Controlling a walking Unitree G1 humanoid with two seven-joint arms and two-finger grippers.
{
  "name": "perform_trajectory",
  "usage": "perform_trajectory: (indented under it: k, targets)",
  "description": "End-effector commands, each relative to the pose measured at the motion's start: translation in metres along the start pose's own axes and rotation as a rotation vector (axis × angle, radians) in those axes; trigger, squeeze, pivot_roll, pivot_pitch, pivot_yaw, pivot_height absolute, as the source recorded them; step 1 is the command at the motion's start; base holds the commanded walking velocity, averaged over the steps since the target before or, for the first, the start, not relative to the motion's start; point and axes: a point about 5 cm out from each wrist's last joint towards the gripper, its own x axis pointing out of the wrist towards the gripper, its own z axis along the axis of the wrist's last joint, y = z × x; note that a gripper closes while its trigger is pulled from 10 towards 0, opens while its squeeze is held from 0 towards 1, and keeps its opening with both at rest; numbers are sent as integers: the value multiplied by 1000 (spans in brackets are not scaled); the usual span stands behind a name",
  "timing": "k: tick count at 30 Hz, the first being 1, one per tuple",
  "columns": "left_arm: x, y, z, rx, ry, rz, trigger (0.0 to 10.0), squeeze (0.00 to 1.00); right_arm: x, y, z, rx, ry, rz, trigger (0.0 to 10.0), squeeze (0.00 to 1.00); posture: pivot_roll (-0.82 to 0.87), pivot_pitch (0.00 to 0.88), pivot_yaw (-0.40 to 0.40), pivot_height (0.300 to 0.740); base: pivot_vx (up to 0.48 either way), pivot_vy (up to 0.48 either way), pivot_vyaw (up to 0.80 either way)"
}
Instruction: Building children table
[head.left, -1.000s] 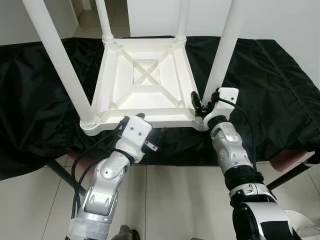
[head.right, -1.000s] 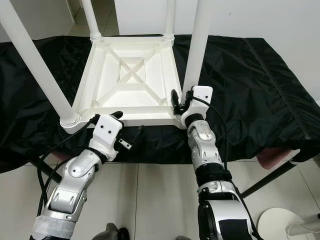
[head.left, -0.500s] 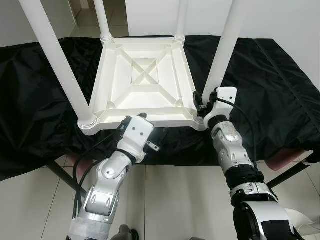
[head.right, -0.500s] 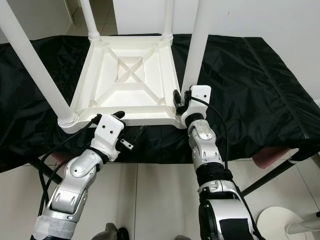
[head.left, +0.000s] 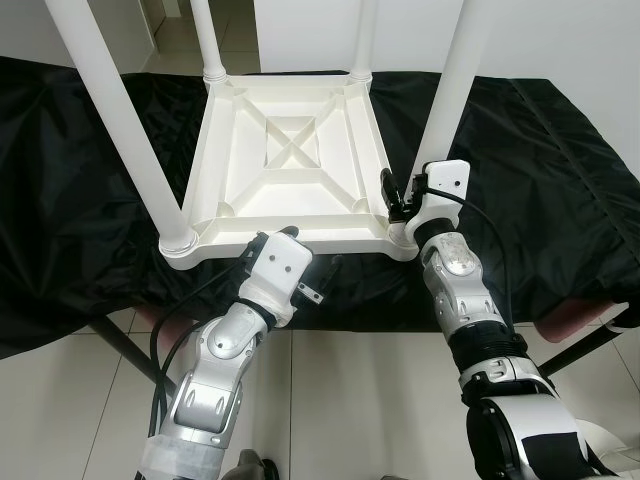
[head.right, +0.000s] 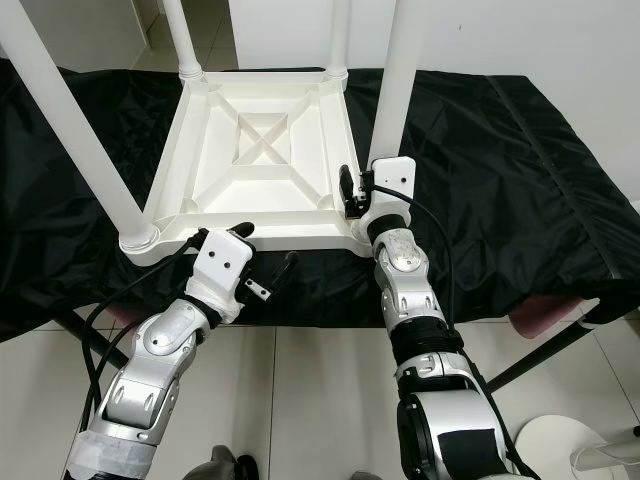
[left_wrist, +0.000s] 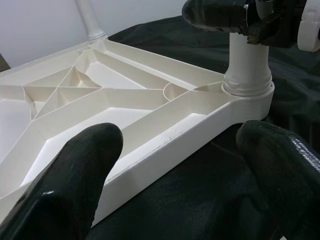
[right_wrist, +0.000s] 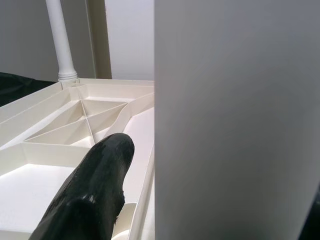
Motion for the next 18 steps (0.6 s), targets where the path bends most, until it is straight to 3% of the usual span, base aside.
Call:
perform_trajectory:
  k: [1, 6, 9, 11, 12, 14, 16, 18]
  targets:
    - [1, 1, 0, 7, 11, 43, 10000, 0, 3, 4, 6, -5, -22, 17, 10000, 0, -45, 76, 18, 740, 0, 0, 0]
    - [1, -5, 3, -19, 1, -13, 10000, 0, 5, 4, 5, 29, -11, 13, 10000, 0, -44, 77, 19, 740, 0, 0, 0]
    - [-1, -18, 7, -12, 14, -122, 10000, 0, 5, 4, 0, 106, 34, 7, 10000, 0, -44, 80, 19, 740, 0, 0, 0]
    - [-1, -27, 11, 34, 12, -191, 10000, 0, 7, 2, -3, 229, 71, -11, 10000, 0, -46, 87, 21, 740, 0, 0, 0]
    - [-1, -27, 11, 34, 12, -191, 10000, 0, 7, 2, -3, 229, 71, -11, 10000, 0, -46, 87, 21, 740, 0, 0, 0]
    - [-2, -33, 15, 71, 7, -230, 10000, 0, 8, 1, -4, 326, 95, -23, 10000, 0, -46, 87, 21, 740, 0, 0, 0]
    - [2, -32, 23, 57, -15, -220, 10000, 0, 9, -2, -4, 420, 103, -39, 10000, 0, -50, 93, 22, 740, 0, 0, 0]
    - [4, -32, 27, 50, -26, -216, 10000, 0, 10, -3, -4, 457, 106, -45, 10000, 0, -52, 94, 21, 740, 0, 0, 0]
